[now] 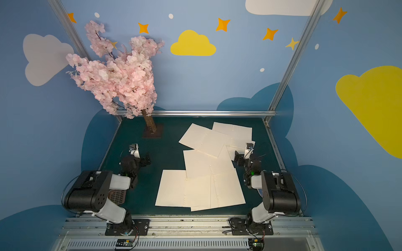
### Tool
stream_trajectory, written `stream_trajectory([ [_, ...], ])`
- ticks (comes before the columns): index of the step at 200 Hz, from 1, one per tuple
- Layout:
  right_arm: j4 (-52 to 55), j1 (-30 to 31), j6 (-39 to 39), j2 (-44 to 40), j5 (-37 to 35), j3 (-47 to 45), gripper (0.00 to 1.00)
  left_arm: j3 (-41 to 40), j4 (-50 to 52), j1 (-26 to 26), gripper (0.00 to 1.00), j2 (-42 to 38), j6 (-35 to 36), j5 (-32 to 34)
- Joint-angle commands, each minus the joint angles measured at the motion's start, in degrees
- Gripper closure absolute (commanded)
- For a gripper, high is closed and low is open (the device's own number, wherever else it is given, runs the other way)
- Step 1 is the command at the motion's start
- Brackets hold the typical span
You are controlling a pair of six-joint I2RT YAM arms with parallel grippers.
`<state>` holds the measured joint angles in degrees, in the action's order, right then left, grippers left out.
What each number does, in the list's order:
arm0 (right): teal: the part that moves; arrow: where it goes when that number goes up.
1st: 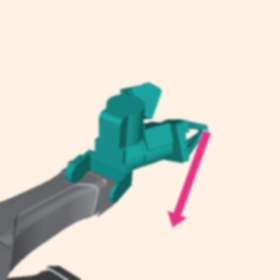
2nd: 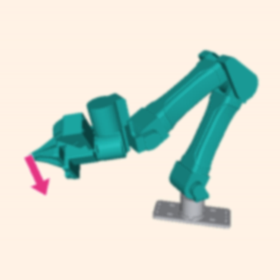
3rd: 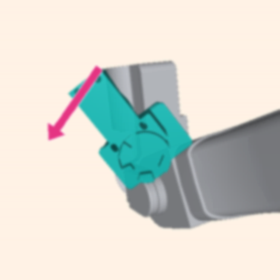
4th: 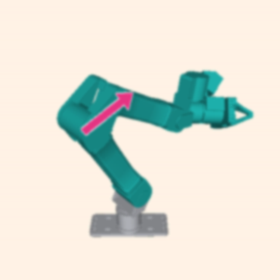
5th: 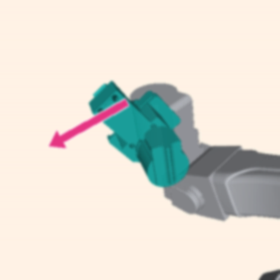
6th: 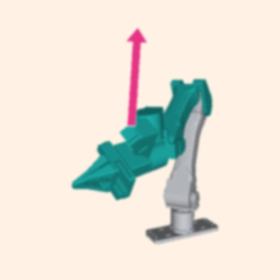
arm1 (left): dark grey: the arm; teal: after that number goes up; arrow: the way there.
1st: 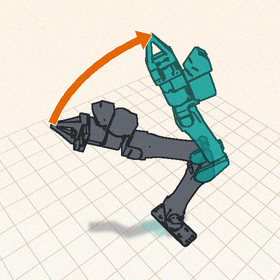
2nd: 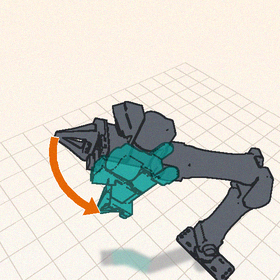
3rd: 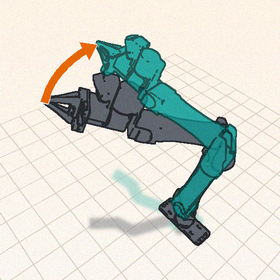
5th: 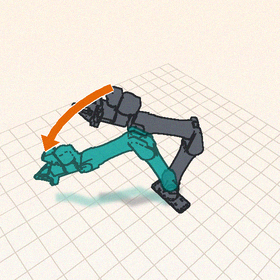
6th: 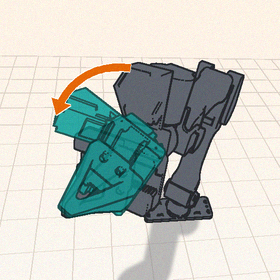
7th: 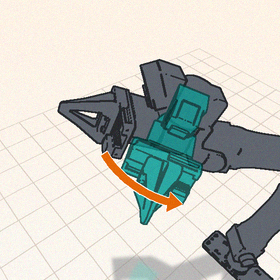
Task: Close the notebook
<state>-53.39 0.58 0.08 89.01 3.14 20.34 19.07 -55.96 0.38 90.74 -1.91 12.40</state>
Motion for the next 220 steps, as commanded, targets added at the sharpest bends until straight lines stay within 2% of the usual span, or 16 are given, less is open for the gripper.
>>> stream_trajectory([
  [1, -0.8, 0.3, 0.2, 0.2, 0.6, 0.8, 0.03, 1.1, 0.2, 0.1, 0.0, -0.3, -0.2, -0.5],
  [167, -0.8, 0.3, 0.2, 0.2, 0.6, 0.8, 0.03, 1.0, 0.2, 0.1, 0.0, -0.5, -0.2, -0.5],
  [185, -0.8, 0.3, 0.2, 0.2, 0.6, 0.8, 0.03, 1.4, 0.9, 0.1, 0.0, -0.3, 1.2, -3.9],
  [220, -0.8, 0.4, 0.2, 0.2, 0.6, 0.8, 0.03, 1.5, 1.0, 0.1, 0.0, -0.5, 1.1, -4.1],
])
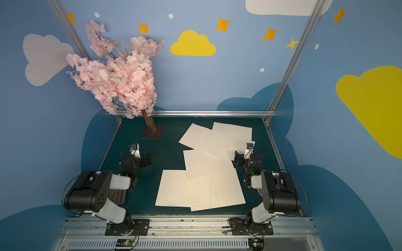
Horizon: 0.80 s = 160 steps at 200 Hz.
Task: Close the notebook
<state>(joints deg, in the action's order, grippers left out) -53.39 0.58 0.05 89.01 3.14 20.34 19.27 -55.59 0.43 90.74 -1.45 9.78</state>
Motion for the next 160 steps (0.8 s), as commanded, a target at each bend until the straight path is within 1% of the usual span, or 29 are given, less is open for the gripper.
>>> stream_trajectory([
  [1, -0.8, 0.3, 0.2, 0.2, 0.6, 0.8, 0.03, 1.2, 0.6, 0.0, 0.0, -0.5, 0.6, -1.5],
  [66, -1.0, 0.3, 0.1, 0.1, 0.6, 0.6, 0.03, 1.2, 0.5, 0.1, 0.0, -0.5, 0.6, -1.5],
  [86, 2.6, 0.3, -0.5, -2.3, -0.9, 1.4, 0.03, 1.3, 0.6, 0.3, 0.0, -0.9, 1.1, -1.4],
  [100, 5.1, 0.2, -0.8, -4.3, -1.9, 1.9, 0.03, 1.0, 1.8, 1.2, 0.0, -3.1, 2.1, -0.9],
  [116, 8.6, 0.3, -1.4, -6.6, -4.1, 2.7, 0.03, 1.8, 5.2, 2.4, 0.0, -5.5, 3.5, 0.5],
  [144, 19.0, 0.3, -3.1, -11.4, -9.2, 6.3, 0.03, 5.8, 15.0, 5.7, 0.0, -10.0, 6.7, 4.0],
  [160, 22.1, 0.6, -3.9, -14.2, -11.0, 7.4, 0.03, 8.6, 19.9, 9.0, 0.0, -12.9, 7.5, 9.7],
])
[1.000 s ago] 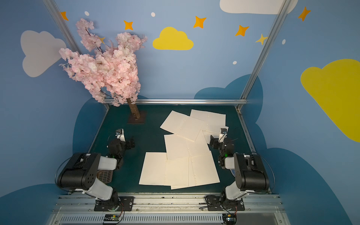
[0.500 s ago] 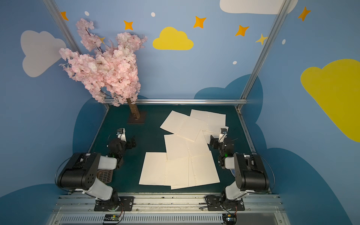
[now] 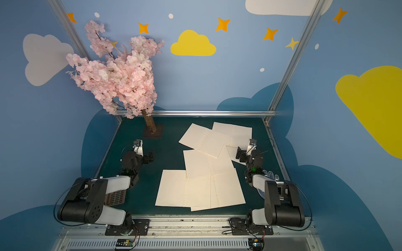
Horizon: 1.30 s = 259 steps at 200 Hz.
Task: Close the notebook
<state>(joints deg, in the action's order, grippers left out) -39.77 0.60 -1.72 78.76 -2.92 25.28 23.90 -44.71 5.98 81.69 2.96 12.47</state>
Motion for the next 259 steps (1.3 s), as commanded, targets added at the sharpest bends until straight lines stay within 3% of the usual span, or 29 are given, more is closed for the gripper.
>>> stream_trajectory([
  [1, 8.7, 0.6, -2.2, -4.2, -5.1, 2.6, 0.03, 4.2, 9.5, 3.7, 0.0, -4.0, 3.0, 7.5],
  [27, 18.3, 1.1, -6.2, -9.4, -10.8, 6.0, 0.03, 11.4, 21.7, 9.4, 0.0, -7.5, 3.0, 15.4],
  [38, 22.5, 1.4, -7.6, -11.3, -12.5, 7.8, 0.03, 14.6, 25.5, 12.4, 0.0, -7.9, 2.6, 21.7],
  [57, 31.6, 1.8, -14.4, -14.2, -16.6, 11.3, 0.03, 20.3, 31.7, 16.2, 0.0, -7.3, -0.3, 28.9],
  [68, 39.4, 2.0, -16.0, -15.2, -17.7, 15.3, 0.03, 24.3, 37.1, 17.2, 0.0, -6.5, -3.8, 30.2],
  [78, 46.0, 2.0, -13.1, -15.4, -14.2, 19.0, 0.03, 28.3, 43.4, 17.7, 0.0, -5.3, -7.2, 31.1],
  [97, 48.7, 2.6, -12.7, -15.4, -13.6, 21.7, 0.03, 36.3, 54.7, 18.6, 0.0, -1.7, -8.6, 28.0],
  [114, 49.1, 2.7, -12.6, -16.5, -11.0, 22.3, 0.03, 39.3, 54.9, 20.5, 0.0, 1.7, -8.1, 29.1],
  [135, 51.9, 2.8, -15.6, -17.5, -13.8, 24.1, 0.03, 42.0, 54.2, 22.6, 0.0, 5.0, -8.5, 29.2],
  [151, 54.0, 2.9, -15.1, -16.9, -13.2, 26.3, 0.03, 45.1, 58.0, 22.8, 0.0, 6.9, -11.8, 25.4],
  [173, 57.6, 2.8, -15.3, -14.8, -10.1, 29.4, 0.03, 47.5, 58.8, 22.6, 0.0, 8.6, -10.2, 14.8],
  [193, 59.4, 2.5, -16.9, -12.9, -4.5, 31.1, 0.03, 51.4, 61.9, 21.9, 0.0, 11.6, -11.6, 9.3],
  [213, 61.0, 2.5, -18.4, -9.3, 1.3, 33.0, 0.03, 55.9, 65.8, 19.9, 0.0, 15.6, -11.3, -1.3],
  [259, 58.4, 2.7, -22.4, -1.9, 14.0, 33.8, 0.03, 67.9, 74.7, 17.0, 0.0, 26.0, -11.3, -10.6],
])
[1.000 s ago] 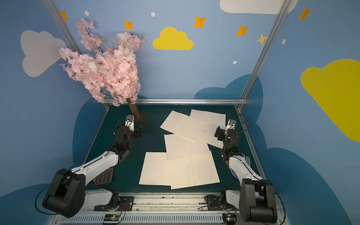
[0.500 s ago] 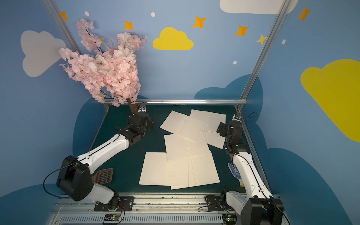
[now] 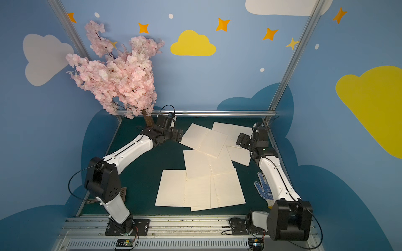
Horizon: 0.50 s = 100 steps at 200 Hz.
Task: Close the notebook
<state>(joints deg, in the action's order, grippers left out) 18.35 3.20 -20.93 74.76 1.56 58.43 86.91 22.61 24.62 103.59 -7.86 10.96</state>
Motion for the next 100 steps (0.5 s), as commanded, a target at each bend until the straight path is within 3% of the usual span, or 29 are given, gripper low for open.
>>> stream_trajectory([
  [1, 0.1, 0.1, -3.3, 2.3, 9.8, 0.6, 0.03, 5.1, 7.5, -1.7, 0.0, 4.3, -0.5, -9.4],
  [21, -2.3, 0.3, -5.1, 4.7, 13.5, 0.1, 0.03, 9.0, 9.7, -3.6, 0.0, 8.5, -0.6, -15.2],
  [100, -8.7, 3.1, -10.7, 15.4, 21.8, 0.3, 0.03, 23.7, 17.1, -7.1, 0.02, 23.1, 0.7, -22.4],
])
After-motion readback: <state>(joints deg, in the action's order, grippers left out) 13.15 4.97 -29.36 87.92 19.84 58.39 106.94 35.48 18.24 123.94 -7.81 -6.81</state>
